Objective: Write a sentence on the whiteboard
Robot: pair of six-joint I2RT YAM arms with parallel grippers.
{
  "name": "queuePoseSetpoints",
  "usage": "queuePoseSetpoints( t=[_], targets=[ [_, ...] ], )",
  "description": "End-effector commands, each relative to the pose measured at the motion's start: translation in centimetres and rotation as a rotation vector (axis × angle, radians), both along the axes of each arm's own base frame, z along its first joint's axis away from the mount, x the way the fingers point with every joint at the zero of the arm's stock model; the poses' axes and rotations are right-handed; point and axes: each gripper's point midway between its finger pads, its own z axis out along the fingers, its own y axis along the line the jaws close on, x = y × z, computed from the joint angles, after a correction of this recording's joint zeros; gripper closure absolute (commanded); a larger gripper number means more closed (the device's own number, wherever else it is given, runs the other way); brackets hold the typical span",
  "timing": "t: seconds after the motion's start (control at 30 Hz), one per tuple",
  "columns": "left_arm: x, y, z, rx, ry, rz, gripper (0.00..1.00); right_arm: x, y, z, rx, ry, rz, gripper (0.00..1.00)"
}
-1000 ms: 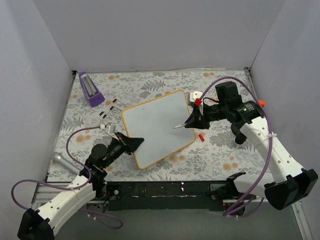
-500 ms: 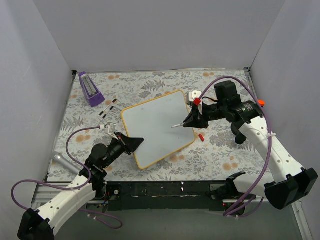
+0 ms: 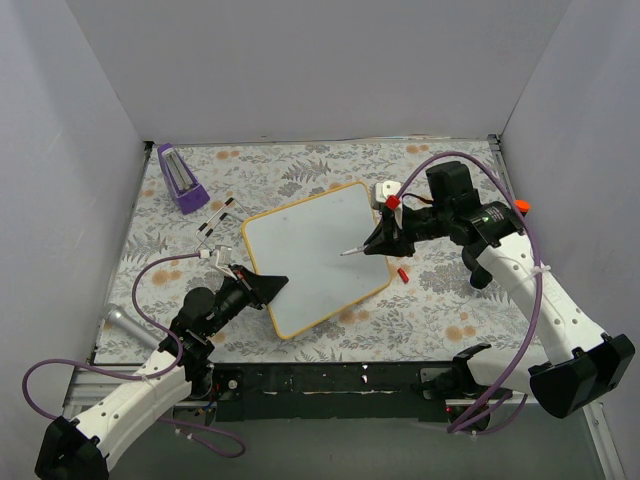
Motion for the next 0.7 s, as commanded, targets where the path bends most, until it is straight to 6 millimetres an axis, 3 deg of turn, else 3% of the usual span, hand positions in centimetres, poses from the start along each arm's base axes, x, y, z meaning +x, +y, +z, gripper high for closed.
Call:
queuePoseSetpoints(
  t=[0.0,0.67],
  targets=[
    [-0.2,0.0,7.1,-0.137,-0.167,-0.005,1.0,-0.1,0.7,0.6,0.03,-0.008,0.024,0.99],
    [-0.2,-0.1,6.0,-0.12,-0.143,-0.014,1.0,-0.6,1.7,0.3,0.014,-0.015,0.054,0.99]
  ],
)
